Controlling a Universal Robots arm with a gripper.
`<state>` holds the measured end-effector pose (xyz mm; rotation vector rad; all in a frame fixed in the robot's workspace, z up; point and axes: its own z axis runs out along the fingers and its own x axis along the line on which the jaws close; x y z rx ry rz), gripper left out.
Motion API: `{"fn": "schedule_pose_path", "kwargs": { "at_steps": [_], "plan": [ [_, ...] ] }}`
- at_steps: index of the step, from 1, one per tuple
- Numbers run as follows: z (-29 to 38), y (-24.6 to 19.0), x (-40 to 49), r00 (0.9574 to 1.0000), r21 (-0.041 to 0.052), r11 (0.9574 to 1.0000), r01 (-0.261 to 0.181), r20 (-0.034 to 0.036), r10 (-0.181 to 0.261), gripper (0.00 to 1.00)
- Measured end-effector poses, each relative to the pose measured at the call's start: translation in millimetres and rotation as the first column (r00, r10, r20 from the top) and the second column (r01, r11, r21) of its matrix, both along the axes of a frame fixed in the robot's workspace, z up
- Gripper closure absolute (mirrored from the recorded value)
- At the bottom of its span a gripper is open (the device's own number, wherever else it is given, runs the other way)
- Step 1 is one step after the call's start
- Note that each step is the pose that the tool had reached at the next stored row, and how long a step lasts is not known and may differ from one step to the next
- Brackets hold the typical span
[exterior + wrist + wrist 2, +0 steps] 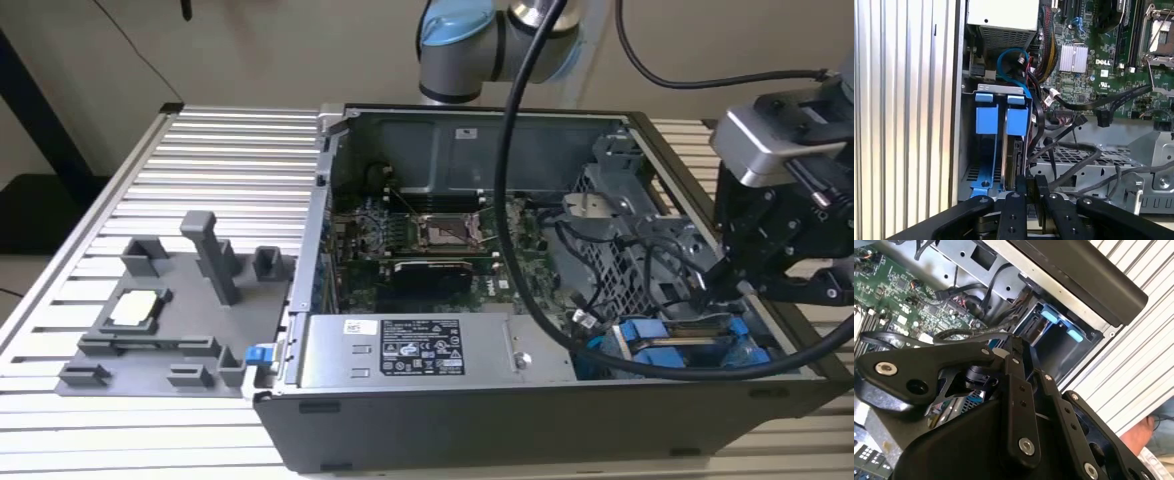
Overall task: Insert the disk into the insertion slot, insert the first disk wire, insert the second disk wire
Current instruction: 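Insert the first disk wire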
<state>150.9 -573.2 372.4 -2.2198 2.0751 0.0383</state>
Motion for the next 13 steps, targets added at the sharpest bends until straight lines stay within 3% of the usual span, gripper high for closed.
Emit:
{"fn": "schedule_pose_path", "kwargs": {
  "at_steps": [6,8,13],
  "plan": [
    [-8.8,-0.1,0.3,1.0,0.0001,1.0,0.004,0.0012,-0.004,0.81],
    [-9.6,-0.5,2.8,1.0,-0.0005,1.0,0.003,-0.0071,-0.003,0.81],
    [-17.2,-1.1,3.5,1.0,-0.0002,1.0,0.004,-0.0074,-0.004,0.81]
  ]
}}
